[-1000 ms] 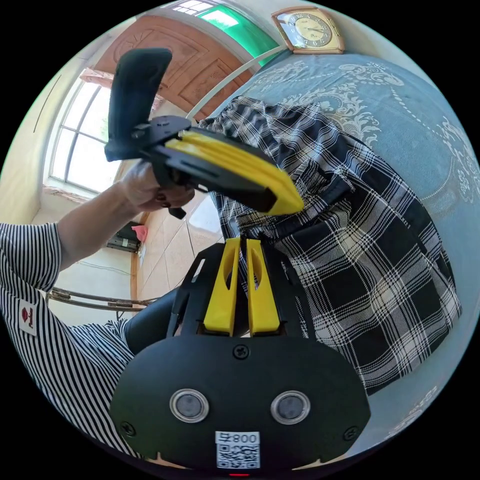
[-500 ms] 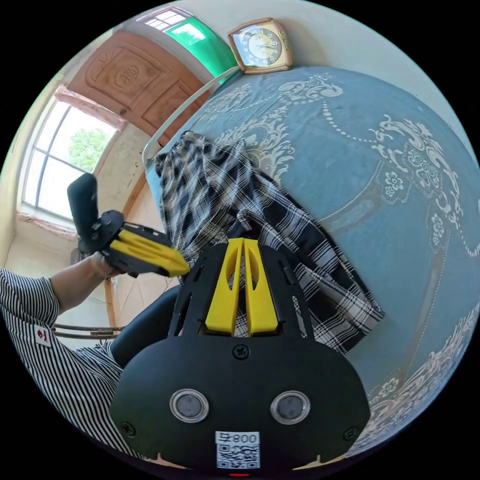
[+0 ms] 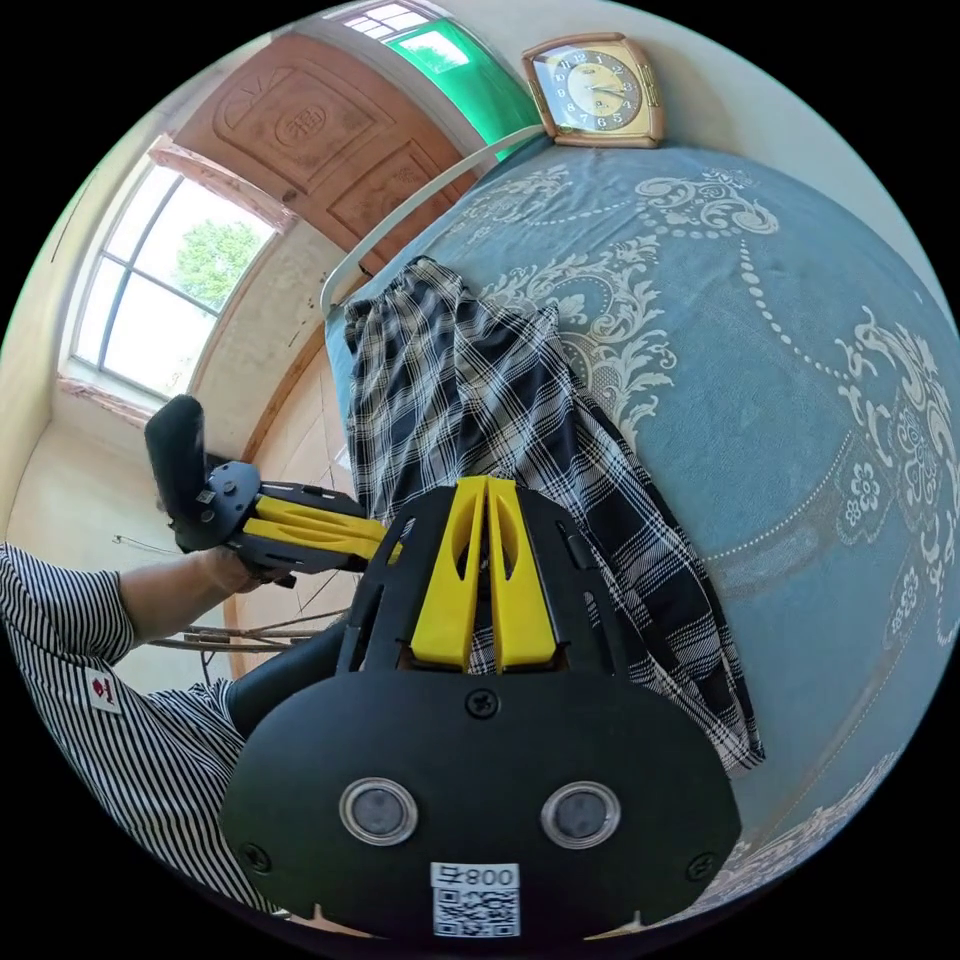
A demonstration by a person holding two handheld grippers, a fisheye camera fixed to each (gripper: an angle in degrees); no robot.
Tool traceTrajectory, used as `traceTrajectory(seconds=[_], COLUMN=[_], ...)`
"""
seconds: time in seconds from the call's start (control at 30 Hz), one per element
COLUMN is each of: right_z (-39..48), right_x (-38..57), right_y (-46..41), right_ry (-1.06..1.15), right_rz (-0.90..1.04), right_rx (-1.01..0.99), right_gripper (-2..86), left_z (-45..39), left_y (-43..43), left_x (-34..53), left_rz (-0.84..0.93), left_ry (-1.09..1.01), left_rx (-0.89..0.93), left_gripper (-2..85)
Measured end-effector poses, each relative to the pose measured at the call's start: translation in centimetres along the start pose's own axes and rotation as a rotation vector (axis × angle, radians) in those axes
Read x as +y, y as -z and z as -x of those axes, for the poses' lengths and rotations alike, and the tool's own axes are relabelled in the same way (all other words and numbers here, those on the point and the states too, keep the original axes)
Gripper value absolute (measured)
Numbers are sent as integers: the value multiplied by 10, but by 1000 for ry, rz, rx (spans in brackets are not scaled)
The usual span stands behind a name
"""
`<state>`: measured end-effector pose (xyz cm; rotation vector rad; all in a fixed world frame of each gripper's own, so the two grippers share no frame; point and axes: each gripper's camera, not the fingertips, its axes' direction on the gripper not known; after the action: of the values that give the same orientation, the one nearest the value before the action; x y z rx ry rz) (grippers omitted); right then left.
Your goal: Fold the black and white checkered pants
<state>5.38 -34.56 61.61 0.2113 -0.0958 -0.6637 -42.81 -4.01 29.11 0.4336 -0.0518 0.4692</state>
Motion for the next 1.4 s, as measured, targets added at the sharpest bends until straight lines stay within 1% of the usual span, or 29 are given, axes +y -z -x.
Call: traceTrajectory(seconds=[0.07, 0.1, 0.13, 0.2, 0.33, 0.47, 0.57, 0.7, 0.73, 0.8, 0.83, 0.93, 1.0, 1.03, 1.1, 1.2, 1.27, 1.4], right_z=[-1, -1, 0, 2, 3, -4, -9, -5, -3, -1, 1, 2, 2, 1, -2, -15, -32, -62], right_x=[-7, -9, -12, -15, -10, 7, 9, -1, -5, -10, -14, -19, -20, -20, -15, 8, 40, 99], right_y=[-1, -1, -2, 2, 32, 44, 30, 15, 12, 6, 3, 1, 4, 8, 21, 56, 89, 126], right_ry=[6, 10, 16, 25, 40, 16, -6, 12, 22, 27, 30, 29, 29, 26, 0, -62, -144, -316], right_rz=[1, 2, 15, 8, -84, -101, -28, 27, 42, 71, 93, 98, 108, 107, 81, -4, -84, -181], right_rx=[-17, -19, -23, -22, -74, -41, -41, -22, -7, 0, 6, 10, 9, 11, 14, 2, 4, -12], right_gripper=[0, 0, 0, 0, 1, 1, 1, 1, 1, 0, 0, 0, 0, 1, 1, 2, 4, 12], left_z=[-13, -16, -20, -22, -12, -5, -6, -24, -30, -36, -36, -33, -38, -46, -60, -93, -130, -189], left_y=[0, -4, -14, -31, -33, -36, -39, -41, -45, -57, -68, -77, -76, -74, -74, -79, -93, -124], left_x=[4, 4, 5, 8, 22, 34, 42, 50, 51, 53, 56, 64, 68, 70, 72, 76, 77, 80], left_rz=[-48, -40, 7, 90, 29, 19, 4, -50, -51, -9, 33, -3, -23, -40, -50, -56, -9, 103], left_ry=[-41, -47, -65, -58, 22, 77, 104, 76, 59, 53, 69, 125, 141, 118, 77, -20, -133, -336], left_rx=[60, 80, 84, -8, -9, -47, -45, -44, -15, -19, -57, 25, 19, -1, 24, 122, 151, 130], left_gripper=[1, 1, 1, 1, 1, 1, 1, 1, 1, 2, 2, 3, 4, 6, 9, 22, 42, 78])
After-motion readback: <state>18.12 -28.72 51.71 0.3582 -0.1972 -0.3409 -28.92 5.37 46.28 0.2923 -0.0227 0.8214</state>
